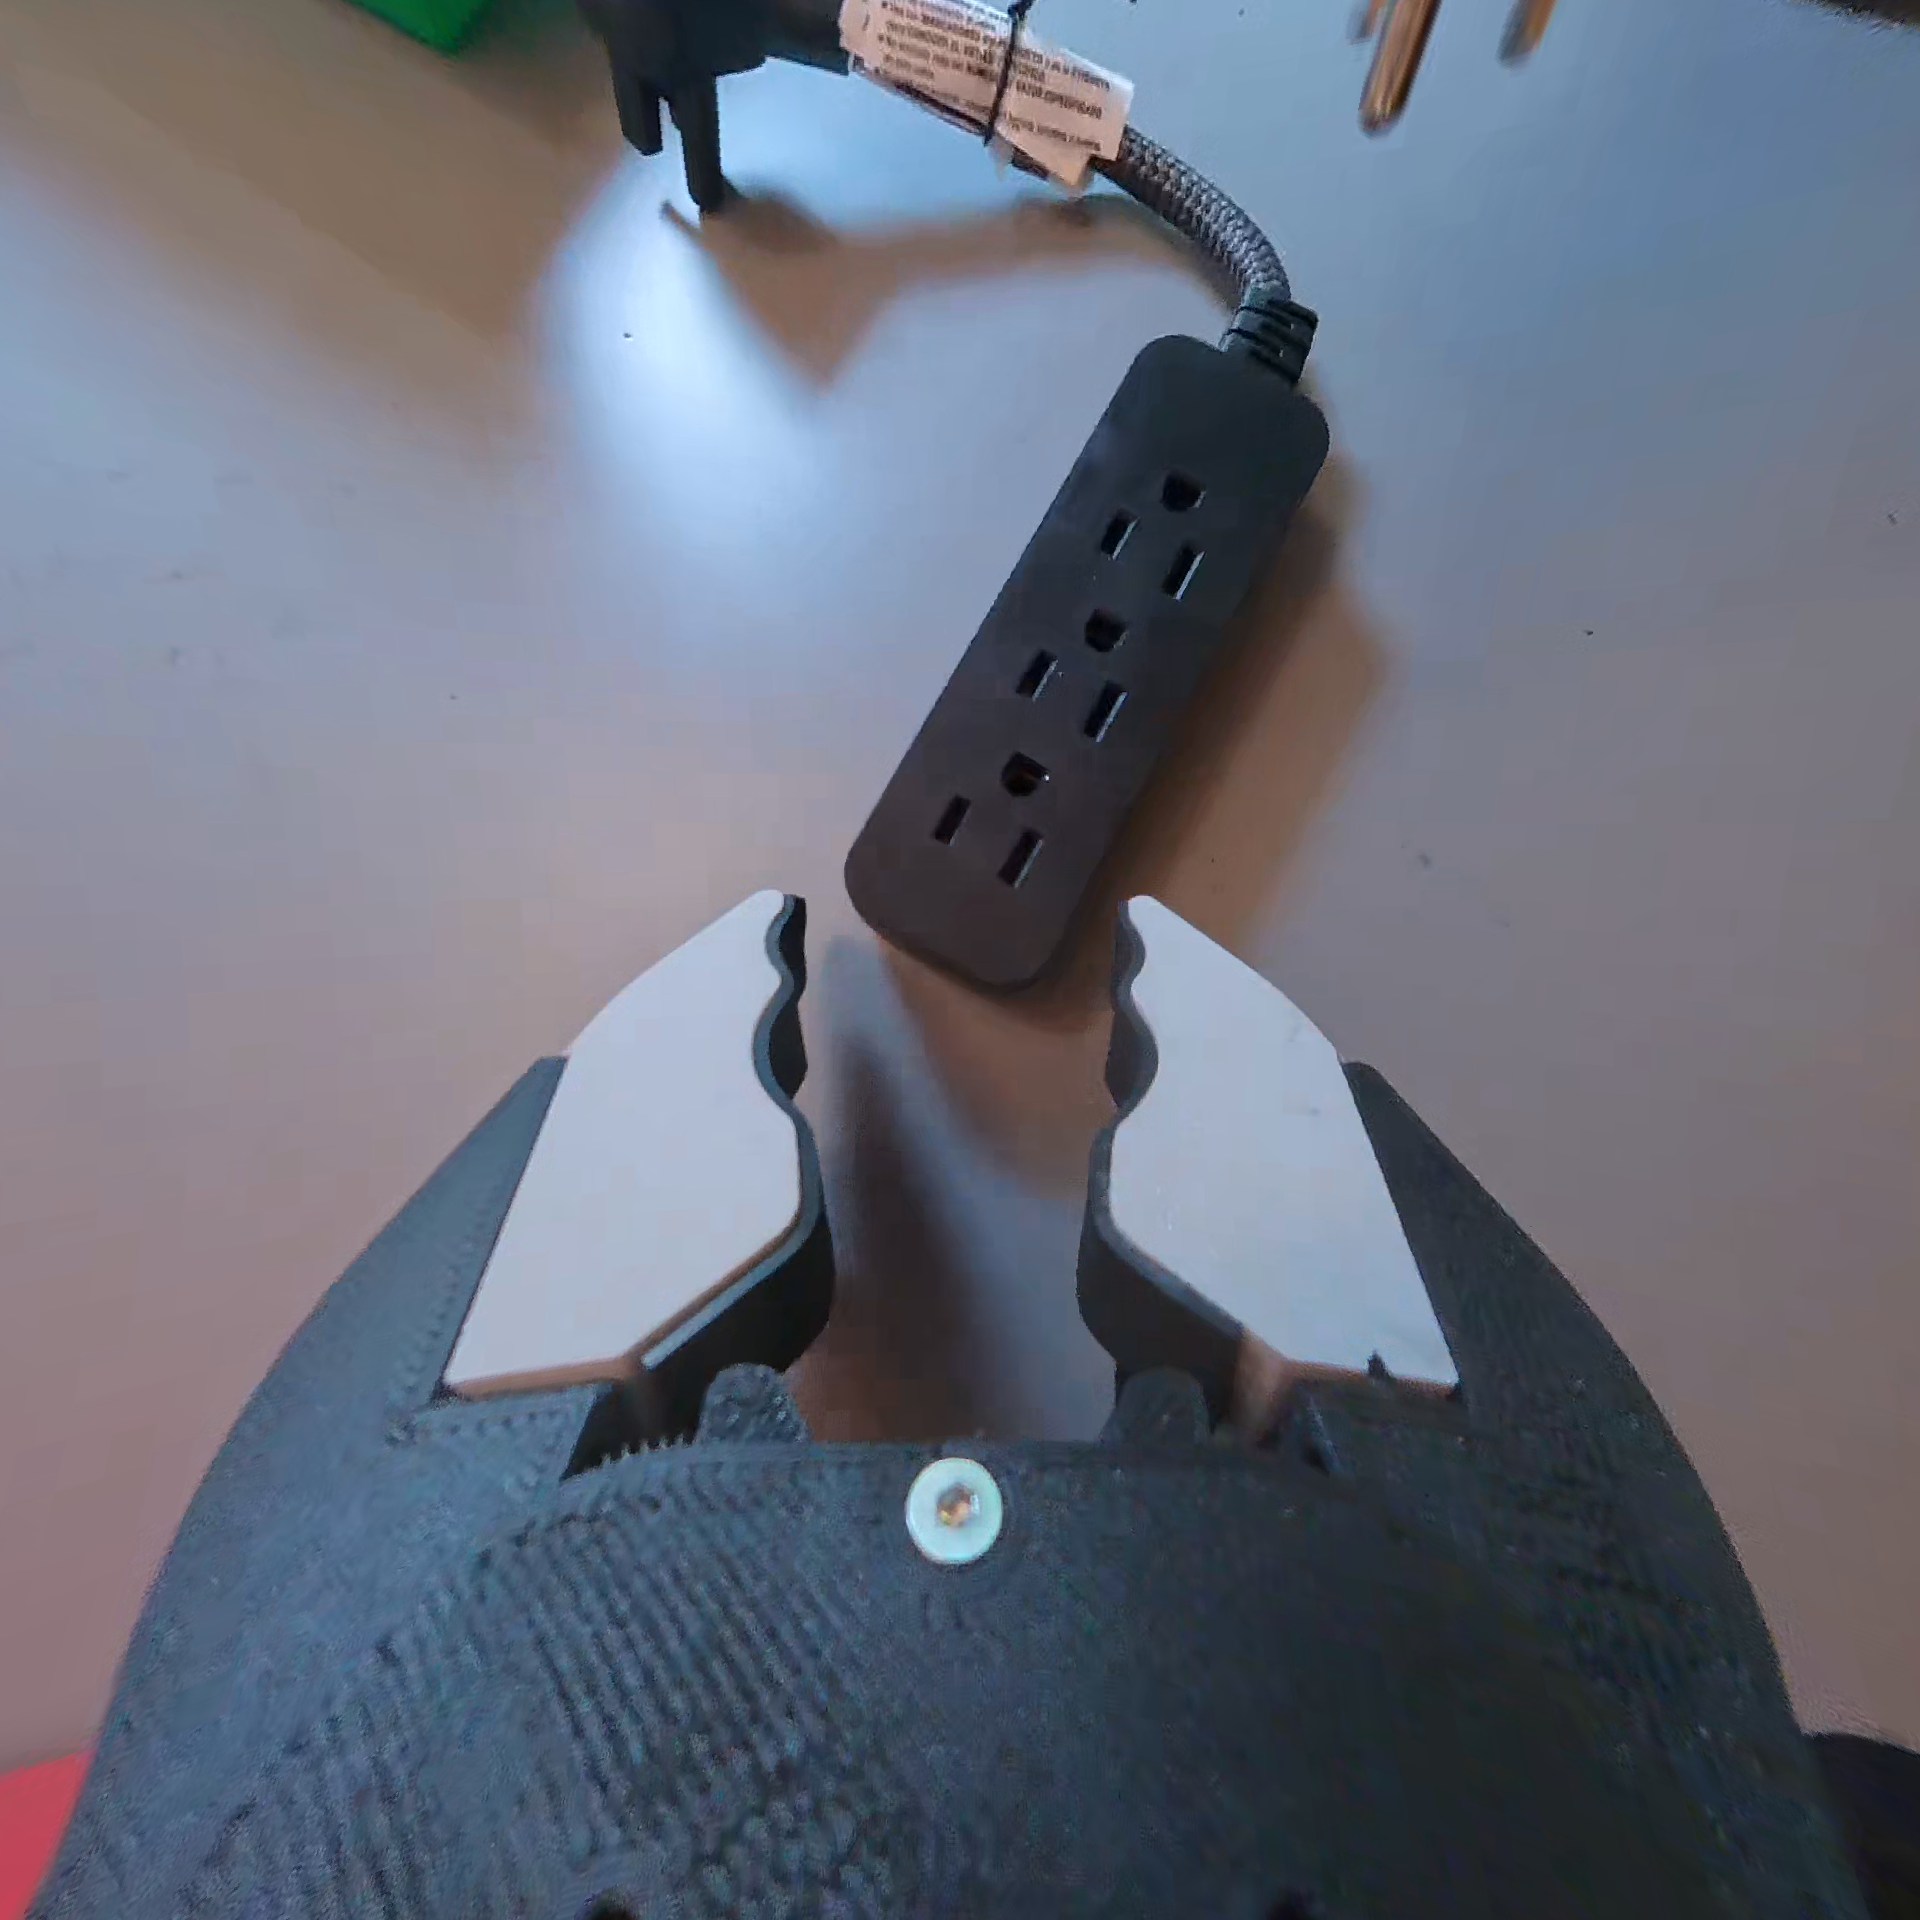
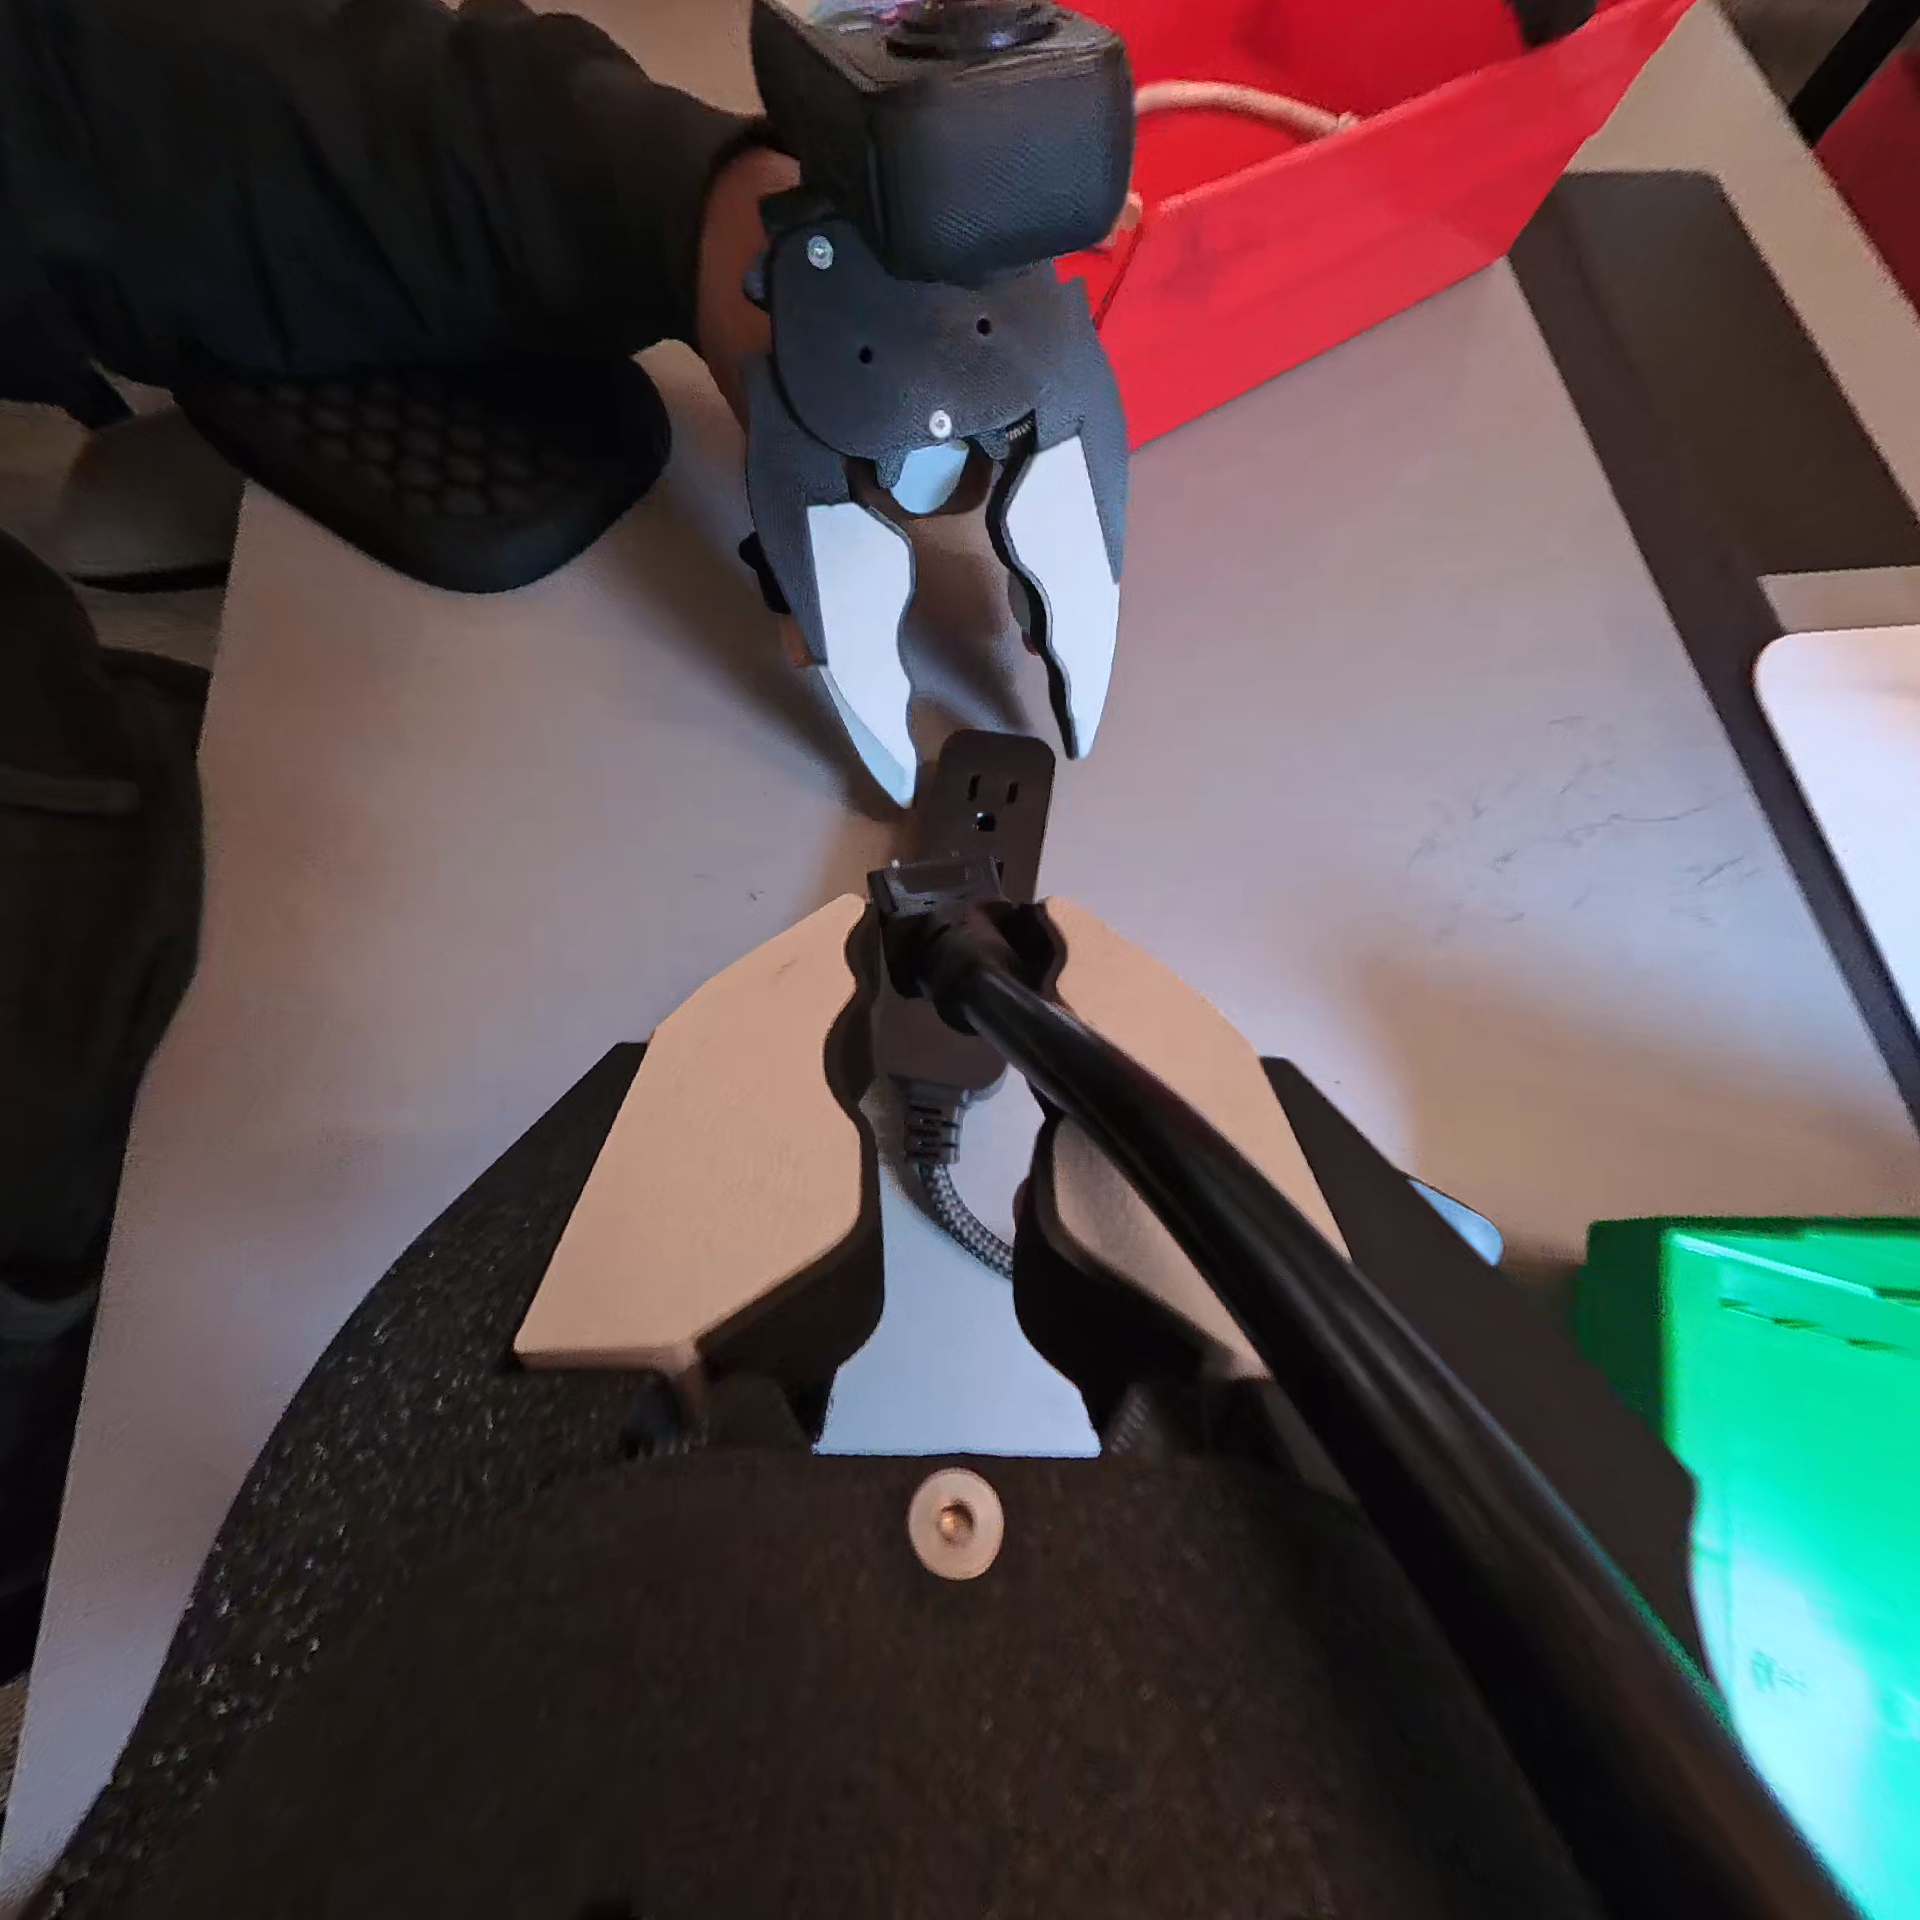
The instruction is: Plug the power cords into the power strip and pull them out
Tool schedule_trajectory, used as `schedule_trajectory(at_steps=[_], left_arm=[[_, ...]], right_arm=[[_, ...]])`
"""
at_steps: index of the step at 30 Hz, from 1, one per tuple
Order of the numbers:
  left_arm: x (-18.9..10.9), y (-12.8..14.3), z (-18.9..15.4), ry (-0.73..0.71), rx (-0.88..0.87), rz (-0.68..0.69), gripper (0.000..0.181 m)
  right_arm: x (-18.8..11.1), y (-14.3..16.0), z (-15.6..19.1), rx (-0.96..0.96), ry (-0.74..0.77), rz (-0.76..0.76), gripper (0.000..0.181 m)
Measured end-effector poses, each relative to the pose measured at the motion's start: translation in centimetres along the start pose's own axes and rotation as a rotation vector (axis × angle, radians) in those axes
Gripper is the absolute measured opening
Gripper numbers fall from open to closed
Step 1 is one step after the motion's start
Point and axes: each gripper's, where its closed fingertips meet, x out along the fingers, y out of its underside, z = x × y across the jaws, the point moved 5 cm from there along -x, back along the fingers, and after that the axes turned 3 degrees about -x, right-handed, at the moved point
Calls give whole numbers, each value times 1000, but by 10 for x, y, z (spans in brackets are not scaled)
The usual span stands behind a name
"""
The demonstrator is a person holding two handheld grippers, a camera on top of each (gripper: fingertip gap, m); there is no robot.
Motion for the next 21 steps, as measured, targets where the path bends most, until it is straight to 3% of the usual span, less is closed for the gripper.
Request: schedule_trajectory(at_steps=[2,11,21], left_arm=[[6,-3,-3,20,10,-9,46],[11,-8,-40,53,-2,-27,41],[12,-5,-45,67,-3,-76,40]], right_arm=[[11,4,-1,15,-14,30,25],[58,14,13,61,-101,219,26],[73,3,14,20,-82,428,26]])
